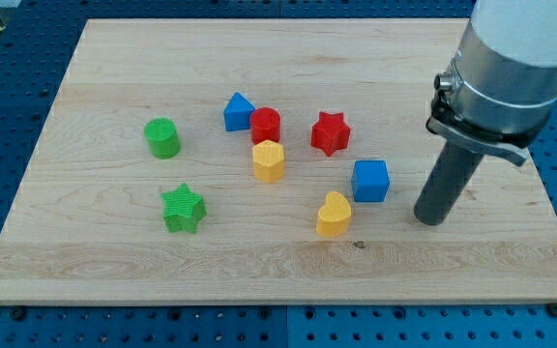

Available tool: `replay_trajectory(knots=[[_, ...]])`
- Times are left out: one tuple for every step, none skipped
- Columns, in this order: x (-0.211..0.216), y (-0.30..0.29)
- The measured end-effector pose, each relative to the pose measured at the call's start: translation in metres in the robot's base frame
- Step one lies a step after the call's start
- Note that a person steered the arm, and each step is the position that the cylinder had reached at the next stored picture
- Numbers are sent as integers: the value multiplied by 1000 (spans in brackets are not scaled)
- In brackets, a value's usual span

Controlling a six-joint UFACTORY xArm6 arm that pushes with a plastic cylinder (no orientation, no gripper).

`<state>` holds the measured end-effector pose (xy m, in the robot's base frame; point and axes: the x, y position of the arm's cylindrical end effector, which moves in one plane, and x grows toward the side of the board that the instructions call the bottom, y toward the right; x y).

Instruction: Push the blue cube towards the green star

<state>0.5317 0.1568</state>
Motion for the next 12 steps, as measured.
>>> replay_trajectory(knots=[[-27, 0], [-33, -2], [-30, -23], [-29, -56], [-29, -72], [-31, -85], [-45, -98], [-46, -108], [-46, -117], [-46, -137], [-46, -155], [-40, -175]])
